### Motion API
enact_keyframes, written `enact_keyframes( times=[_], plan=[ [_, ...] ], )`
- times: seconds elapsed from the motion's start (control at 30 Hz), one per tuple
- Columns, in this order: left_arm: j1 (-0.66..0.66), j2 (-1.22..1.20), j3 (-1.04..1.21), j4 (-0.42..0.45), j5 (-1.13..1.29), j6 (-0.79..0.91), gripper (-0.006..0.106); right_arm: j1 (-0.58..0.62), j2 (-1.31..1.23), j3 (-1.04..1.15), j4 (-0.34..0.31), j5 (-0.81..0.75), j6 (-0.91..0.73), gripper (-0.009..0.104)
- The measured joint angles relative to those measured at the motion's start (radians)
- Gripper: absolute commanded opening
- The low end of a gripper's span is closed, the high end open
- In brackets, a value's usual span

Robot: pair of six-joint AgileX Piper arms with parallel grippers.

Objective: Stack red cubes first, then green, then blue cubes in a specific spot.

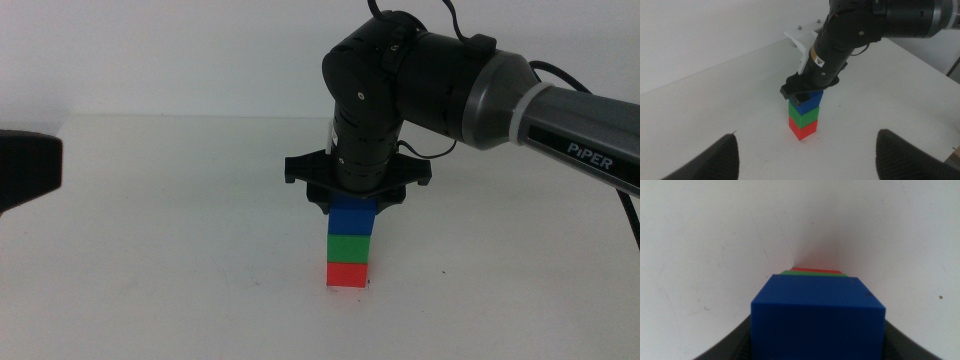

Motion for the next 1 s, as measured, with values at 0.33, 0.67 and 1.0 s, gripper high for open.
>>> enact_keyframes(
  times=[0.33, 0.67, 1.0],
  plan=[
    [0.0, 0.0, 0.0, 0.0, -0.008, 0.0, 0.094, 0.001, 0.004, -0.001, -0.022, -0.037, 0.0, 0.093],
    [0.0, 0.0, 0.0, 0.0, -0.008, 0.0, 0.094, -0.053, -0.522, 0.235, -0.109, -0.143, -0.166, 0.093],
    [0.0, 0.0, 0.0, 0.0, -0.008, 0.0, 0.094, -0.485, -1.205, 0.83, 0.07, -0.527, -0.611, 0.093]
  ],
)
